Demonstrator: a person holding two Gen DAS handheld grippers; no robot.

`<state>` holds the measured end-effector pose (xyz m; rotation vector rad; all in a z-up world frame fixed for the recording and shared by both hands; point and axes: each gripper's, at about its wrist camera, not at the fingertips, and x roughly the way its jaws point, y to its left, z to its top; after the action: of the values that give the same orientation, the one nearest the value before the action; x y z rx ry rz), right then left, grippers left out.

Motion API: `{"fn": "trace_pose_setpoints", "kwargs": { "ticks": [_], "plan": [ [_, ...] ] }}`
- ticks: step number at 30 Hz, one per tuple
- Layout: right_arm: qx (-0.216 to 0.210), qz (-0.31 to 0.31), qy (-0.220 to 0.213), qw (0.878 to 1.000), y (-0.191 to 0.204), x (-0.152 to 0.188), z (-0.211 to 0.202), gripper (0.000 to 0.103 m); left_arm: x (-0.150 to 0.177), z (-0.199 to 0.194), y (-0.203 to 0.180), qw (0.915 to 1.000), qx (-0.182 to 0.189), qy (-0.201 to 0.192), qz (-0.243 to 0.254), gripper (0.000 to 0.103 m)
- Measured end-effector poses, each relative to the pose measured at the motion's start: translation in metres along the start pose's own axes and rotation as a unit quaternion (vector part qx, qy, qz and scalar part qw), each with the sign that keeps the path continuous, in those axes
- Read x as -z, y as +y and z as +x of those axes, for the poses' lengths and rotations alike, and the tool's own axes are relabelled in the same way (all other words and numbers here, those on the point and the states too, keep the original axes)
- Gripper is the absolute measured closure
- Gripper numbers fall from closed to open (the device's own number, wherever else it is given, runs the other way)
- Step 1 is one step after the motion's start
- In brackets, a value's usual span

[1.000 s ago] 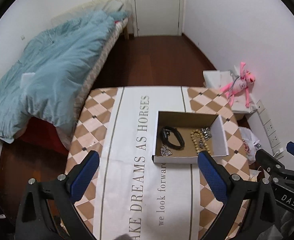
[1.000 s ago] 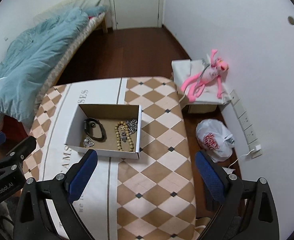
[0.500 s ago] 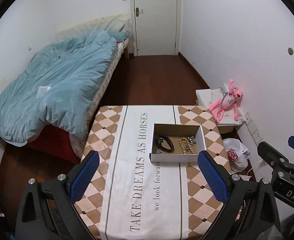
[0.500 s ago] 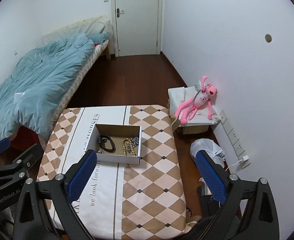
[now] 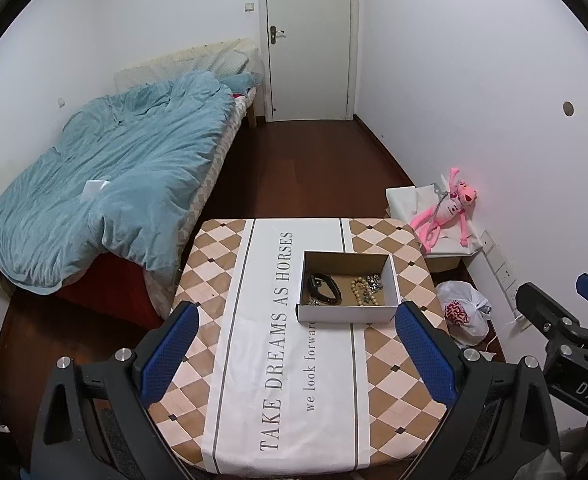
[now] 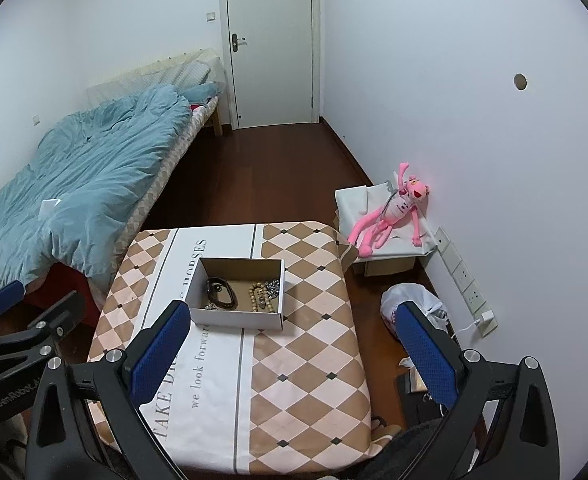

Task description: Organize jewelry

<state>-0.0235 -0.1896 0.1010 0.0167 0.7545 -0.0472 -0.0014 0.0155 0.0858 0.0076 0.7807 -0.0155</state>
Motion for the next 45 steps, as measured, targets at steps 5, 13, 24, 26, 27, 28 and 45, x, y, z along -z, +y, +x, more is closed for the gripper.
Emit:
{"fn": "trace_pose_setpoints", "kwargs": {
  "ticks": [5,13,24,26,27,28,45],
  "plan": [
    [0.006,-0.005,0.004,1.0,0.0,-0.004,0.003,0.0,-0.002,0.005,-0.004,0.9999,-0.003,0.015,-0.005,0.003],
    [0.009,-0.005,0.02,1.0,0.001,-0.019,0.025,0.0,-0.015,0.021,-0.006,0.9995,-0.014,0.028,-0.01,0.003],
    [0.013,-0.016,0.052,0.998,0.008,-0.04,0.066,0.0,-0.032,0.055,-0.003,0.9978,-0.018,0.062,-0.014,0.003],
    [0.015,-0.019,0.058,0.998,0.01,-0.041,0.073,0.0,-0.033,0.059,-0.004,0.9976,-0.02,0.066,-0.011,0.003],
    [0.015,-0.019,0.061,0.998,0.011,-0.042,0.076,0.0,-0.034,0.062,-0.004,0.9974,-0.02,0.069,-0.01,0.003],
    [0.014,-0.019,0.063,0.998,0.011,-0.042,0.078,0.0,-0.034,0.064,-0.004,0.9972,-0.019,0.071,-0.01,0.003],
    [0.021,-0.022,0.091,0.995,0.009,-0.039,0.101,0.0,-0.034,0.083,-0.006,0.9958,-0.014,0.09,-0.011,0.003]
  ]
}}
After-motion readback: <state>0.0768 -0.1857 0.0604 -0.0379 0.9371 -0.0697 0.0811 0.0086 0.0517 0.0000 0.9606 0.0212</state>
